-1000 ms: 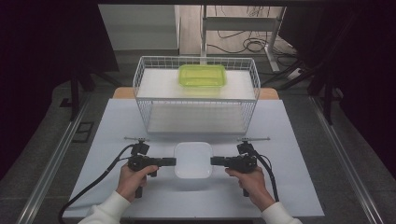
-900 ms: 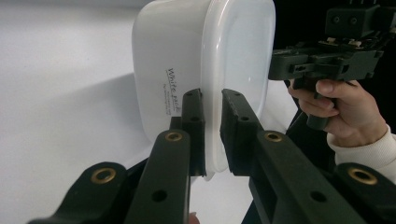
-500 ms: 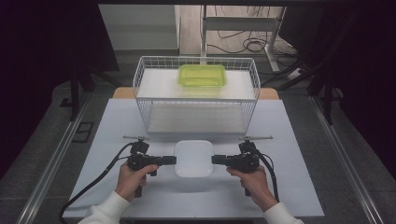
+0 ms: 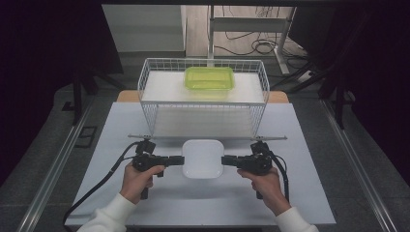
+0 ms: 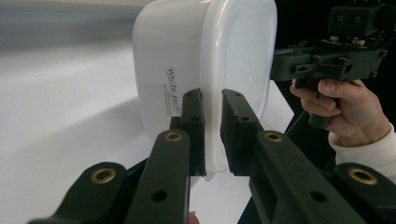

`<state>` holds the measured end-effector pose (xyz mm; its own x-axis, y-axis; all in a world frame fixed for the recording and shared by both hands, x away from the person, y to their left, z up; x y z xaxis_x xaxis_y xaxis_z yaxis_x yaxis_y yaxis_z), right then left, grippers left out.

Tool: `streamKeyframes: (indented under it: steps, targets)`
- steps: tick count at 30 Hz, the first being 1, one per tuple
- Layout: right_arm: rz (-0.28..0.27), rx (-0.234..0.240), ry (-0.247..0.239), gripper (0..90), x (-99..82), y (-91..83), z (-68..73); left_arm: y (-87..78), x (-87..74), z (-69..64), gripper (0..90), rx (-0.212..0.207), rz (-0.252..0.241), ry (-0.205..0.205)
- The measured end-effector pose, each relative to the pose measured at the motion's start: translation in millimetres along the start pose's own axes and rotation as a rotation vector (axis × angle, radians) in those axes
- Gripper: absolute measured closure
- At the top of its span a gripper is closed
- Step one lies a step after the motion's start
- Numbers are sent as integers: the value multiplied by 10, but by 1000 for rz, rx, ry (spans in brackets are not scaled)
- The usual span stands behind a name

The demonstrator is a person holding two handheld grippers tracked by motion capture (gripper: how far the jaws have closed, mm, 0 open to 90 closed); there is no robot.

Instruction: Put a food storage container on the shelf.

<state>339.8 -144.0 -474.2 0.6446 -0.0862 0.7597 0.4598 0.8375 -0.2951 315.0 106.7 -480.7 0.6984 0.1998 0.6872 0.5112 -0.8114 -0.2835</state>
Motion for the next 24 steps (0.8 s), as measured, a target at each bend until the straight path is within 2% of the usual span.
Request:
streamKeyframes:
  steps: [13,15,24]
  targets:
    - [-30,19,-40,766,260,-43,145,-64,207,-137,810,-5,-30,29]
    - [-35,20,-47,765,305,-51,165,-73,242,-158,810,-13,-36,24]
    - [-43,9,-57,761,400,-66,197,-85,361,-240,813,-19,-52,39]
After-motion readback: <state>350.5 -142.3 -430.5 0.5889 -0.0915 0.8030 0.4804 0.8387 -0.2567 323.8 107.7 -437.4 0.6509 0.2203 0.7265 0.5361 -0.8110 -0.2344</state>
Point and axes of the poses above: each handheld gripper's, and its own axes: y roughly forward along the jaws, x roughly out of its top, z roughly to its left, the point moved 6 cm from there along y, roughly forward along the jaws, and after that the axes turned 15 degrees about -z, right-handed, at the moved point
